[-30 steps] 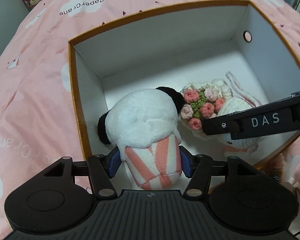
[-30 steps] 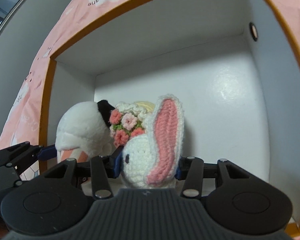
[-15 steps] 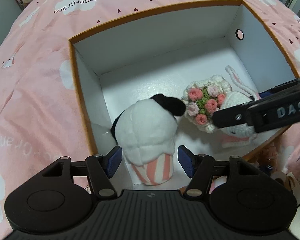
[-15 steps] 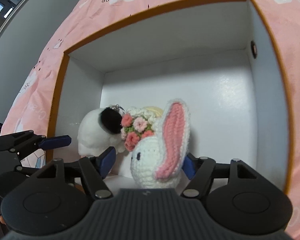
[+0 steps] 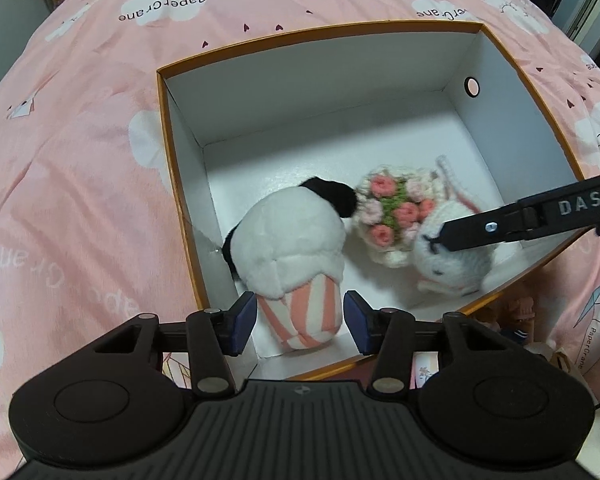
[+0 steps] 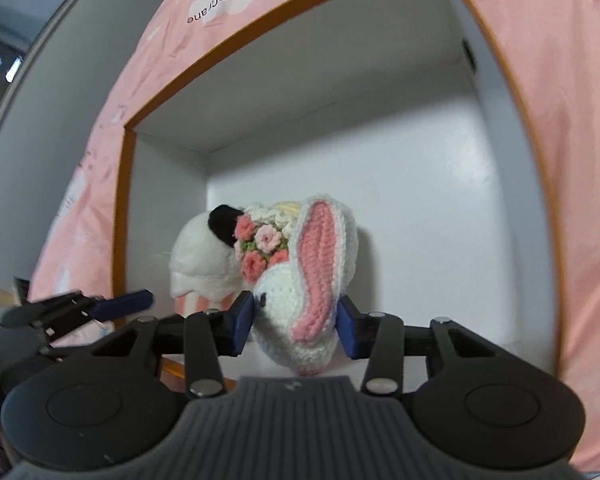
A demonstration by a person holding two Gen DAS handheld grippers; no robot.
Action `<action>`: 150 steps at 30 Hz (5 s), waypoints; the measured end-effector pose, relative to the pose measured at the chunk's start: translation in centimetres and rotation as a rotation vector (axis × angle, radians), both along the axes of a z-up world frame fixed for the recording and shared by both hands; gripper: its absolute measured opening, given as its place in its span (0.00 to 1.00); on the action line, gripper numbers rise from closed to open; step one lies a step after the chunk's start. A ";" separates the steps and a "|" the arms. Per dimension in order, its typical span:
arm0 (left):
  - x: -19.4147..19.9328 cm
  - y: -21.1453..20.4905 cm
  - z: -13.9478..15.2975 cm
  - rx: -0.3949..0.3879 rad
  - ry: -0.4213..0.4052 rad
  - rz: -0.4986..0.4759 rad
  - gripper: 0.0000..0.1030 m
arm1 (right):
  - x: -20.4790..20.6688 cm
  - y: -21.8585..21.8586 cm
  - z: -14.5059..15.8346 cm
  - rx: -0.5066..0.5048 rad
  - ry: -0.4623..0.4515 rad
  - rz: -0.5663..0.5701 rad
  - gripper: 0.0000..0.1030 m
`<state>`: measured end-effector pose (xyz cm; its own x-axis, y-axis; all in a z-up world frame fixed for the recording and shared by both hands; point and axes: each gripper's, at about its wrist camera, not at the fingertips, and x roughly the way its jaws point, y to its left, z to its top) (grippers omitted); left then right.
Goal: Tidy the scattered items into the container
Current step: 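Lower the striped plush into the box with the left tool while the right tool lowers the bunny beside it, then open both tools and withdraw them from the box back to the pile, then move the left tool to the Vaseline tube and white card while the right tool reaches the sailor dog plush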
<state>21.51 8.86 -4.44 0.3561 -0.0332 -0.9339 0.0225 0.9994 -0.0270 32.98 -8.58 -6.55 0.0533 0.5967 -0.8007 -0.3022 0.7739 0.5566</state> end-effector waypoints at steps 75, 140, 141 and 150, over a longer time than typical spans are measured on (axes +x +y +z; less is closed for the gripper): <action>-6.8 -0.6 4.4 -0.235 -0.276 -0.001 0.76 | -11.4 -3.8 8.6 -0.084 -0.590 0.112 0.71; -9.1 -5.2 -5.0 -0.284 -0.009 0.043 0.69 | -16.8 -8.1 0.2 -0.335 -0.450 0.143 0.58; -8.9 -5.4 -4.9 -0.286 -0.016 0.035 0.69 | -16.6 -8.3 0.4 -0.338 -0.450 0.143 0.59; -6.5 -6.9 -5.8 -0.283 0.050 -0.016 0.69 | -15.5 -8.7 0.4 -0.325 -0.429 0.145 0.60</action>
